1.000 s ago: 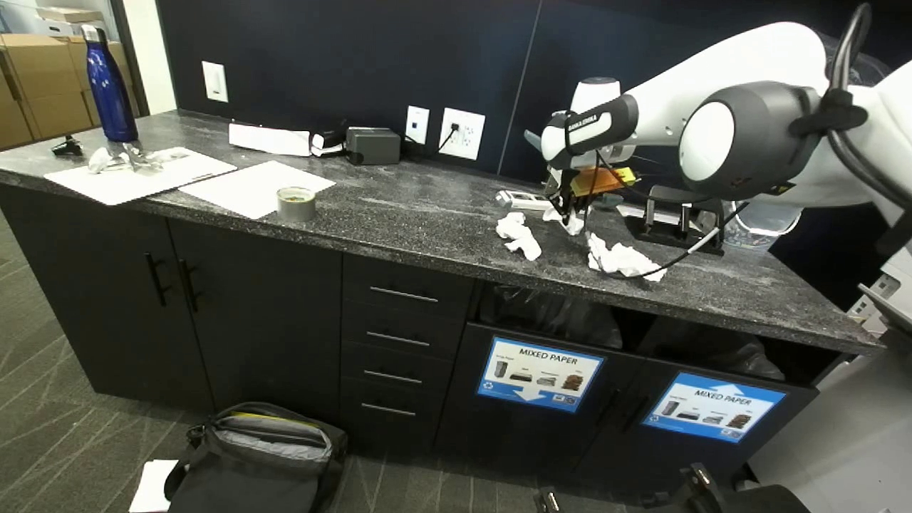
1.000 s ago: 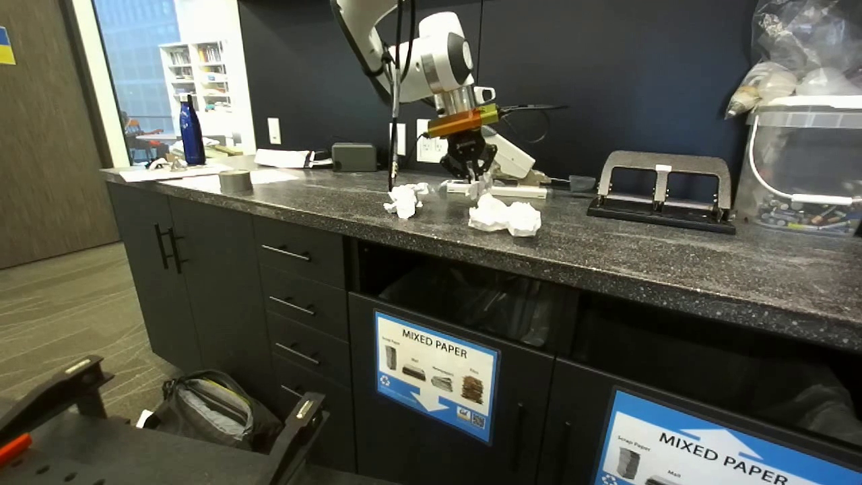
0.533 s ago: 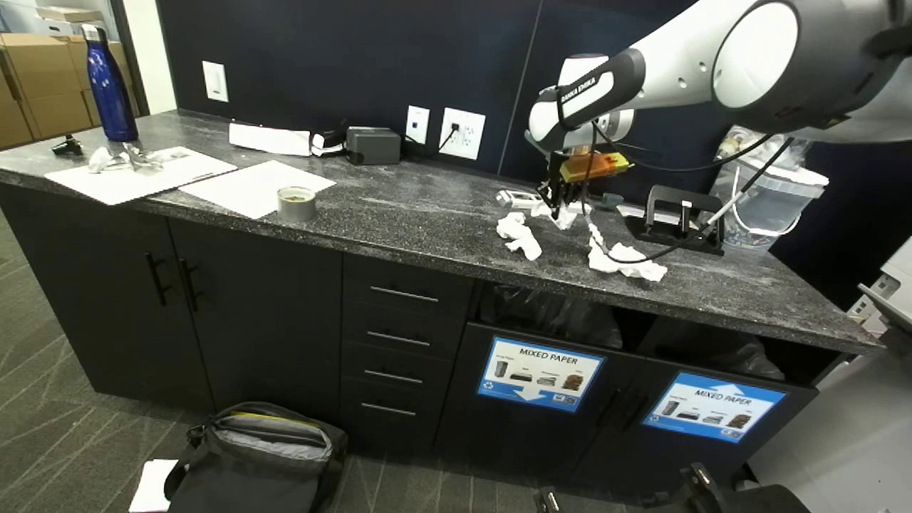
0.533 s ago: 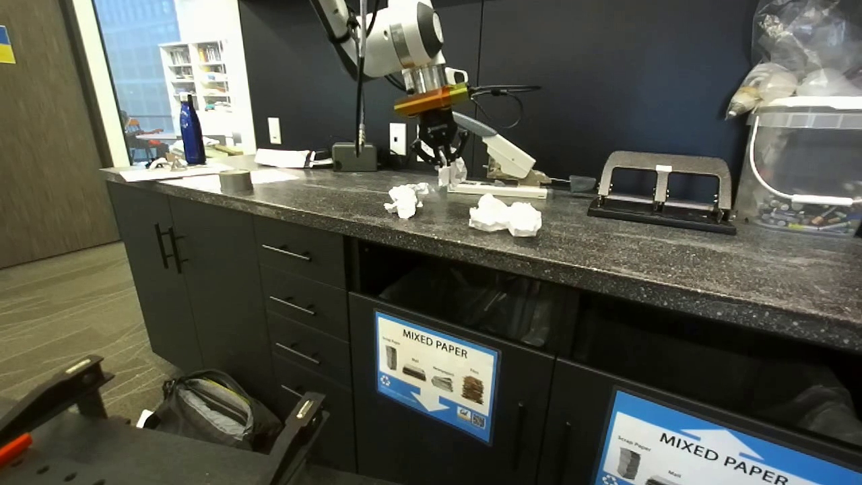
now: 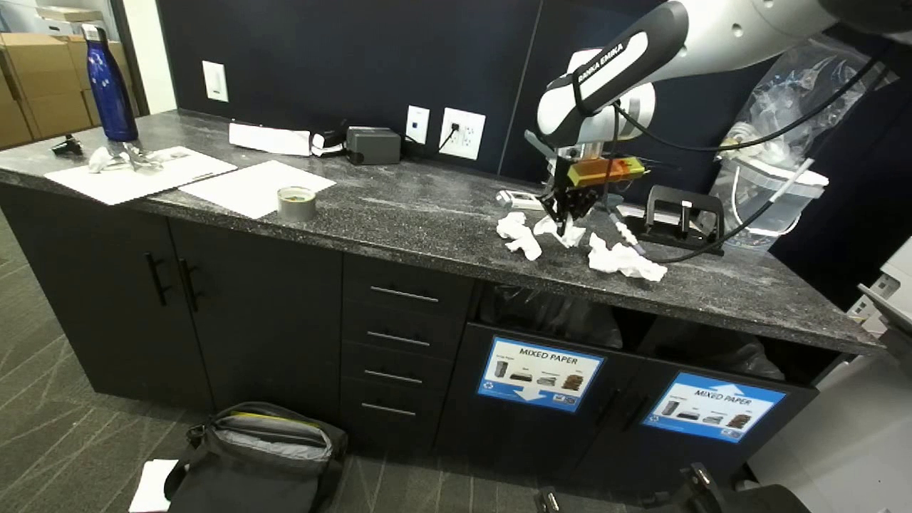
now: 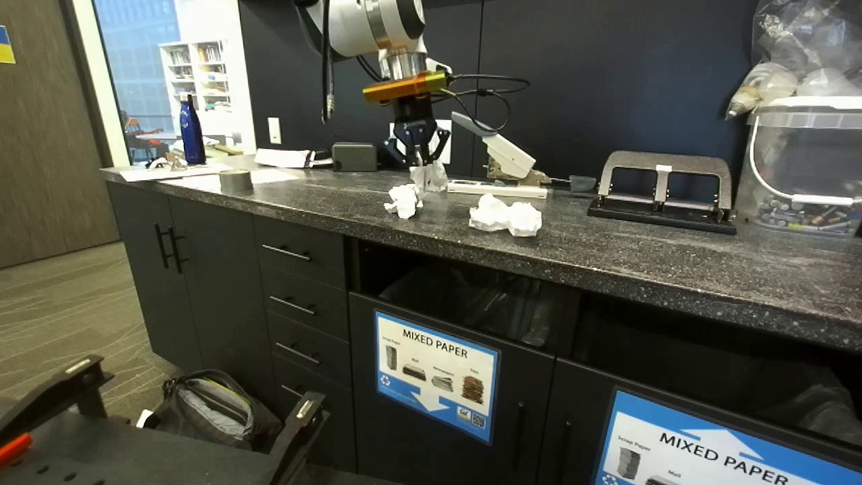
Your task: Remove all the paper trash from the table and put them in the bin on the left
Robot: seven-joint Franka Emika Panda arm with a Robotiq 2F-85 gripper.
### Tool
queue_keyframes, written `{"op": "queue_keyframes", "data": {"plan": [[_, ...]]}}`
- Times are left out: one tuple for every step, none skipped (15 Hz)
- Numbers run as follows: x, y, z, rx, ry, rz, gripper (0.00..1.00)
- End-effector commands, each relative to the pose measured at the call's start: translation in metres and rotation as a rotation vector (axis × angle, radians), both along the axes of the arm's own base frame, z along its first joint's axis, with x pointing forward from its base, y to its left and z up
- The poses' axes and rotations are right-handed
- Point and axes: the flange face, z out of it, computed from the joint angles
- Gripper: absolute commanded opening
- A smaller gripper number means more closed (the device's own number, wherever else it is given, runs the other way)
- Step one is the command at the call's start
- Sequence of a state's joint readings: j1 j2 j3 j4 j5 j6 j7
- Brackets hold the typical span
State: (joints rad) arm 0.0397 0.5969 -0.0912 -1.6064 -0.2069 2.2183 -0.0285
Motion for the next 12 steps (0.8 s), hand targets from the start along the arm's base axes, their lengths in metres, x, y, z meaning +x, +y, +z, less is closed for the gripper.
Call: {"op": "queue_keyframes", "data": {"plan": [[-0.056,0.005,0.012,0.037,0.017,-0.021,0.12],[-0.070,0.006,0.011,0.045,0.033,-0.016,0.12],[-0.084,0.006,0.010,0.058,0.052,-0.005,0.12],[-0.099,0.007,0.009,0.074,0.071,0.005,0.11],[-0.114,0.006,0.007,0.078,0.084,0.001,0.11],[-0.129,0.005,0.004,0.082,0.092,0.003,0.12],[-0.144,0.003,0.000,0.082,0.102,0.012,0.12],[-0.160,0.000,-0.006,0.085,0.114,0.021,0.12],[-0.175,-0.004,-0.013,0.101,0.118,0.032,0.12],[-0.191,-0.008,-0.019,0.113,0.118,0.037,0.12],[-0.208,-0.013,-0.027,0.129,0.113,0.042,0.12],[-0.225,-0.020,-0.036,0.144,0.108,0.046,0.13]]}}
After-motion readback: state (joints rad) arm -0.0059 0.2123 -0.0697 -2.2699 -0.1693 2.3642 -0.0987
